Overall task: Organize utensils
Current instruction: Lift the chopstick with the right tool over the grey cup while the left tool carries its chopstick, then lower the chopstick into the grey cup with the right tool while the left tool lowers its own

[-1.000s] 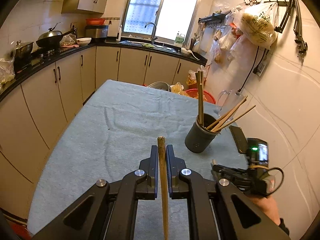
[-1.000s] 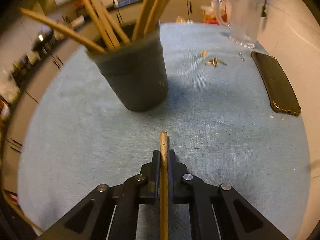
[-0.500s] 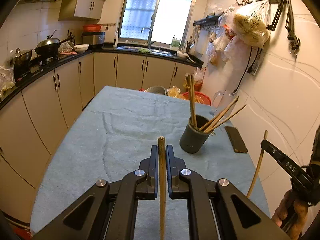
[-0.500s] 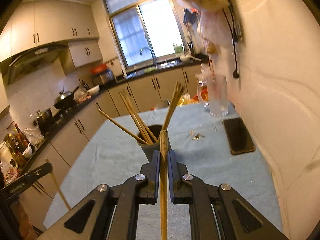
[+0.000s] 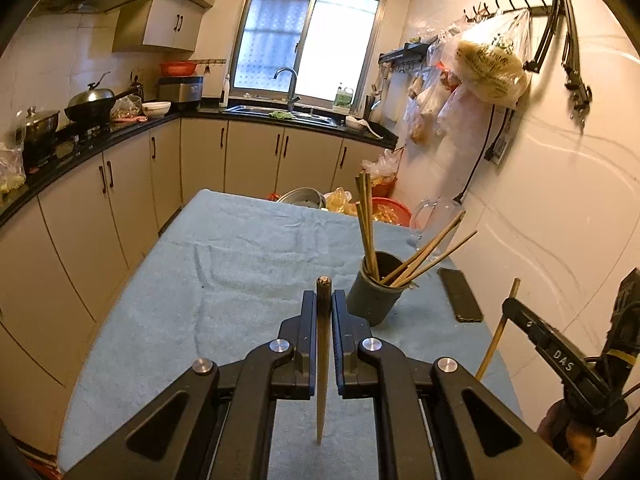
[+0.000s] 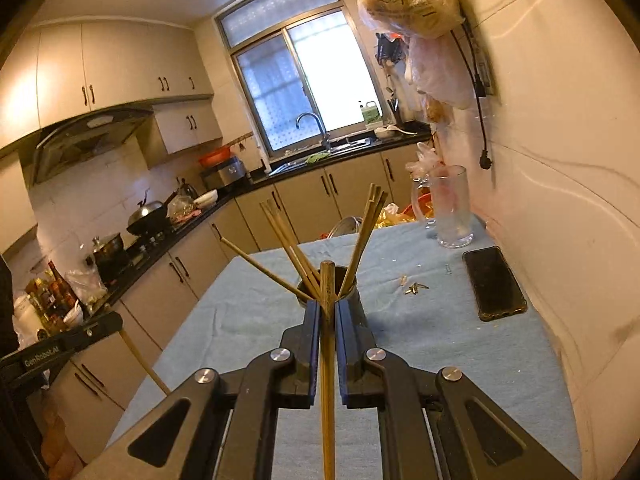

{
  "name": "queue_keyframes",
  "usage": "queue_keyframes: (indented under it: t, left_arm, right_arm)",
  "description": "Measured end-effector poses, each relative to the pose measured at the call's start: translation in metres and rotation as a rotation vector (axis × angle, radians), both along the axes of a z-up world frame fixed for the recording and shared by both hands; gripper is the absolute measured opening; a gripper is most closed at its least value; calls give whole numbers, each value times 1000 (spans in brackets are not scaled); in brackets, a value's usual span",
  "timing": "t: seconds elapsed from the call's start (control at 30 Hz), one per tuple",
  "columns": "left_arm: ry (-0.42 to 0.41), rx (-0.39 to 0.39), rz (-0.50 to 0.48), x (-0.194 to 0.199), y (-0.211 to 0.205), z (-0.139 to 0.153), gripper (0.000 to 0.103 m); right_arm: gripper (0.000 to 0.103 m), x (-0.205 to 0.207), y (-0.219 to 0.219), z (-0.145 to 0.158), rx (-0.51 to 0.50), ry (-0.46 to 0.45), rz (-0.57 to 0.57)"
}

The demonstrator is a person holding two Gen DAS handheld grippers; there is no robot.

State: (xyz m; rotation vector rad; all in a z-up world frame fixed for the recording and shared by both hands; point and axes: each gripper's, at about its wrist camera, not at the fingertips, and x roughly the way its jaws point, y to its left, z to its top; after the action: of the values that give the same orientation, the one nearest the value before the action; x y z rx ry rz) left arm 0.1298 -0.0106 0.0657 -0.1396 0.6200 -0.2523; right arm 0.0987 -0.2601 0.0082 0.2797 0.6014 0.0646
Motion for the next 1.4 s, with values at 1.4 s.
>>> queue_keyframes:
  t: [1.4]
  left_arm:
    - [-291,-85,-137,114,-79,80,7]
  right_arm:
    - [9,126,-10,53,-8,-352,-166]
